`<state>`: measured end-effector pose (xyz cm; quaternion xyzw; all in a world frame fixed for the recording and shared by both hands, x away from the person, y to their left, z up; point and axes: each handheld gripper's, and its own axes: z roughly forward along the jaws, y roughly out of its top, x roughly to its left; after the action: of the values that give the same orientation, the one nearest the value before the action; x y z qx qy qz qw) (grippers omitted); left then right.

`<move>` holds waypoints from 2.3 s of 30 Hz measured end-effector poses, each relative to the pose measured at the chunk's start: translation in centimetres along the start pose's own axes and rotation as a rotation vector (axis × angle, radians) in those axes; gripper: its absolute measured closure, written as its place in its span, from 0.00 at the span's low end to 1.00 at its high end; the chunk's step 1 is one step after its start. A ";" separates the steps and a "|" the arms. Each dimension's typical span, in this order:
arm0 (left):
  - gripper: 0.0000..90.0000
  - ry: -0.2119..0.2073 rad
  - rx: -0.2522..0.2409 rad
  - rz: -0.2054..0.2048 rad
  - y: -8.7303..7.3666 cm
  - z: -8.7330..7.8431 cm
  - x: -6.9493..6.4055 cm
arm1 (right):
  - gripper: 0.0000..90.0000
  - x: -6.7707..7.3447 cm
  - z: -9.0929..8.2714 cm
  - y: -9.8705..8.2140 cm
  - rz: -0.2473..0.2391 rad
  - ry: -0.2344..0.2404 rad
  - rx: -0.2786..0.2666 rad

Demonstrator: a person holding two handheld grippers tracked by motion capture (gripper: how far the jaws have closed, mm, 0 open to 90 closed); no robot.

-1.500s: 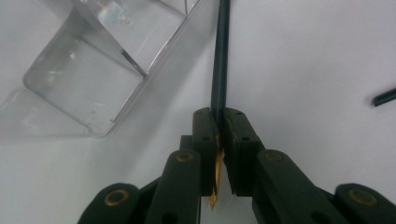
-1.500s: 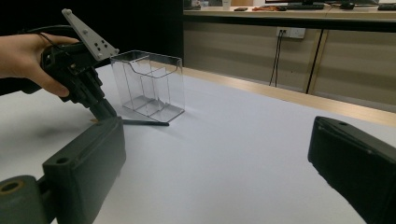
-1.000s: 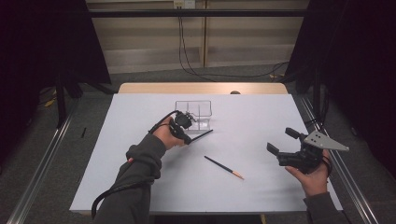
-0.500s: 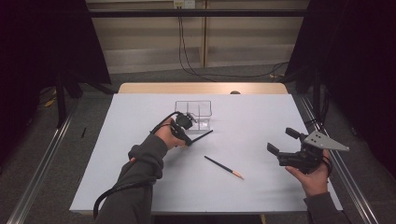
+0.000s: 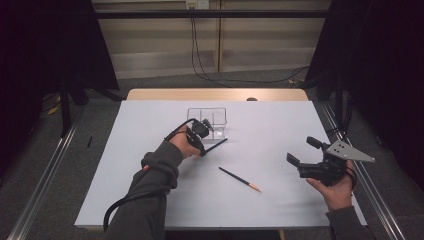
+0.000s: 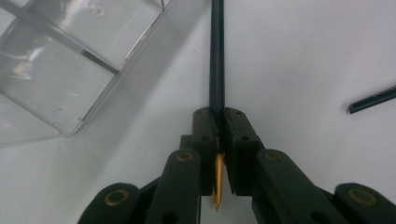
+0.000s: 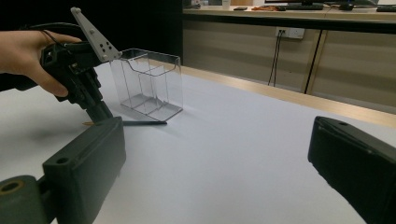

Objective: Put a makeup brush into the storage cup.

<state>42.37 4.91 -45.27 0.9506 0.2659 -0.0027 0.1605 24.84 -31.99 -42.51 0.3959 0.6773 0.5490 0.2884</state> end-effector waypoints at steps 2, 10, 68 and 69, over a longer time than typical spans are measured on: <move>0.93 0.008 -0.006 0.001 -0.1 0.0 -0.2 | 0.04 0.0 0.1 -0.1 -0.005 0.006 0.004; 0.93 0.007 -0.046 0.011 -0.7 -0.3 -0.3 | 0.04 -0.1 0.1 -0.2 -0.004 0.009 0.013; 0.93 -0.112 -0.206 0.107 1.2 -6.2 -4.2 | 0.00 0.7 3.8 2.4 0.008 0.130 0.085; 0.93 -0.112 -0.207 0.103 1.2 -6.1 -4.3 | 0.00 0.7 3.8 2.4 0.005 0.127 0.090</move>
<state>38.84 3.62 -38.67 0.9396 0.2064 -0.0201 0.2725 28.17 -29.24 -41.01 0.3744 0.7173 0.5427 0.2252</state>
